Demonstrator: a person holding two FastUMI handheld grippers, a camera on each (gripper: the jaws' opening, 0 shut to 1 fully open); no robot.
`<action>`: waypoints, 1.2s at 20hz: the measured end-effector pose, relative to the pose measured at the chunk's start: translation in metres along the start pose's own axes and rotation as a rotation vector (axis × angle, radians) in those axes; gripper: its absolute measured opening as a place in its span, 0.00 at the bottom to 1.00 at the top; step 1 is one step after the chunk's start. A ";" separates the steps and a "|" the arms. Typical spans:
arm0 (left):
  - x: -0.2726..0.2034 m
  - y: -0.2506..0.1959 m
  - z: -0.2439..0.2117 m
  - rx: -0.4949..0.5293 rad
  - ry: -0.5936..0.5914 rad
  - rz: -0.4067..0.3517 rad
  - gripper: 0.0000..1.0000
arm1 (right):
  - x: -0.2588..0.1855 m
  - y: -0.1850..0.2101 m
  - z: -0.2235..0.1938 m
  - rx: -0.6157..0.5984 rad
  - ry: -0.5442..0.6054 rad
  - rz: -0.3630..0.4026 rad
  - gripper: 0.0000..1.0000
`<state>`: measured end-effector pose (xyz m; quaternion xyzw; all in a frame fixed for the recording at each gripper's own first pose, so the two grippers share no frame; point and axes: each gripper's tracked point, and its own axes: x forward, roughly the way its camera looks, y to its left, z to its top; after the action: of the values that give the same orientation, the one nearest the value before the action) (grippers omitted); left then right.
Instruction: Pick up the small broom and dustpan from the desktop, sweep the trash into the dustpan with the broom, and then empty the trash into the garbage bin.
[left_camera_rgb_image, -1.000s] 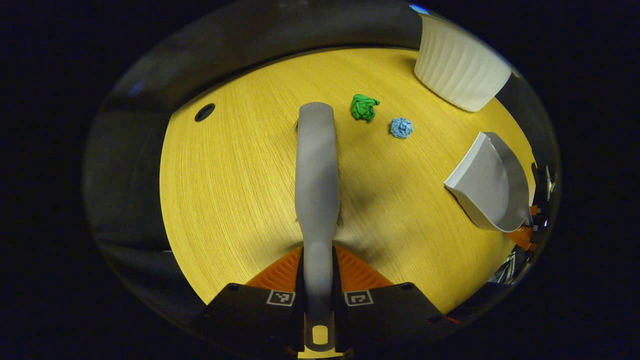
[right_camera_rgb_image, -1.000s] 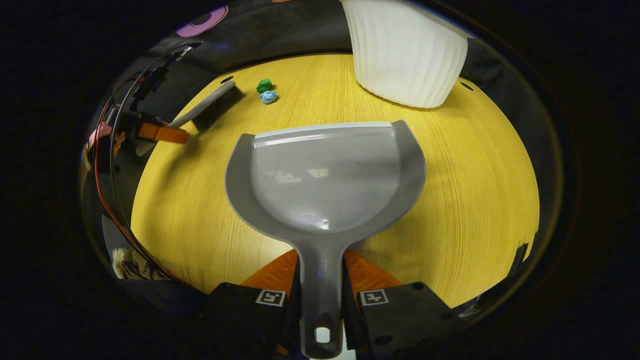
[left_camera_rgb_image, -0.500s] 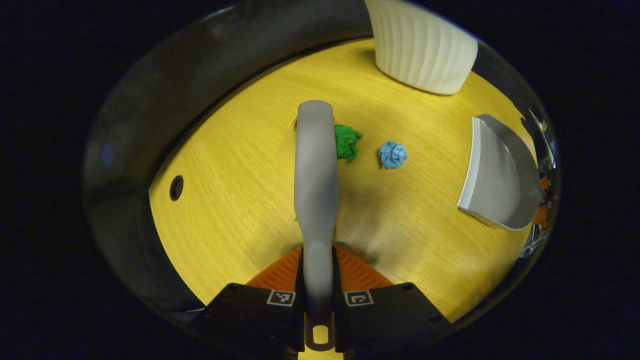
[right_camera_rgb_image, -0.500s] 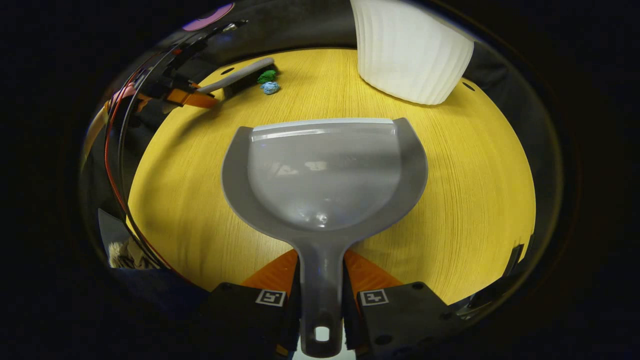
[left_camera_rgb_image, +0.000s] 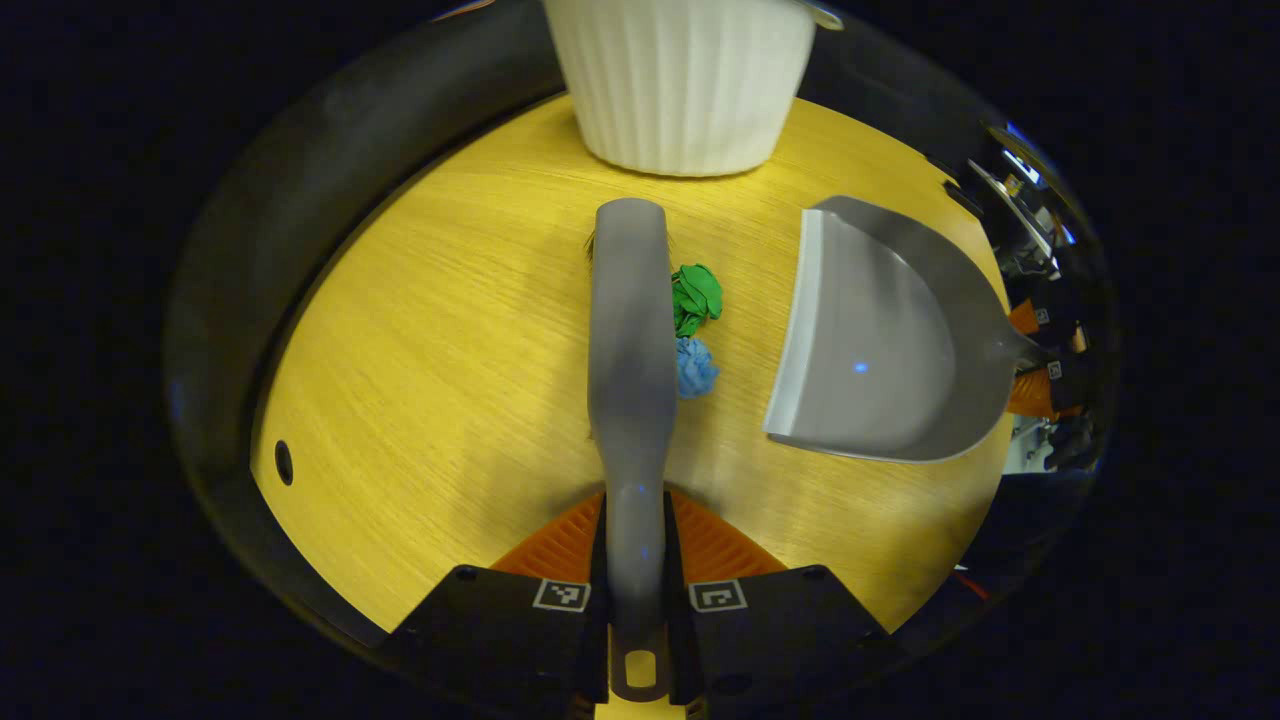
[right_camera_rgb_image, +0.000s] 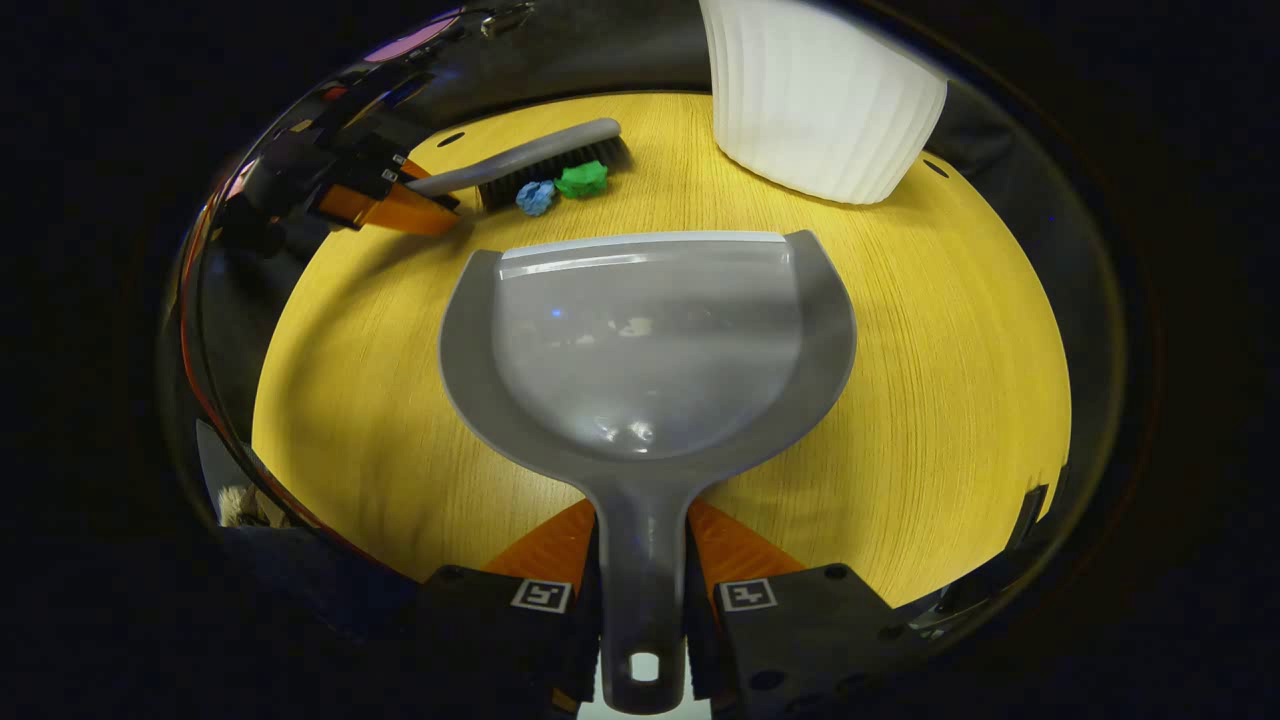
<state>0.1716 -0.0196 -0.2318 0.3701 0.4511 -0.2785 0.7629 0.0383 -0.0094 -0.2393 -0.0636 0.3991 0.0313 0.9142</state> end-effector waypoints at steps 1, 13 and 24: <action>0.001 -0.012 0.001 0.029 0.001 -0.023 0.22 | 0.000 0.000 0.000 -0.001 0.001 0.001 0.39; -0.010 -0.052 -0.020 -0.137 0.040 -0.109 0.22 | 0.001 0.001 0.001 0.015 -0.035 0.011 0.40; -0.035 -0.077 -0.095 -0.556 0.045 -0.045 0.22 | -0.002 0.008 0.017 0.089 -0.155 0.018 0.35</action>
<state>0.0516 0.0168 -0.2549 0.1427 0.5352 -0.1526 0.8185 0.0483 0.0011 -0.2277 -0.0167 0.3285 0.0266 0.9440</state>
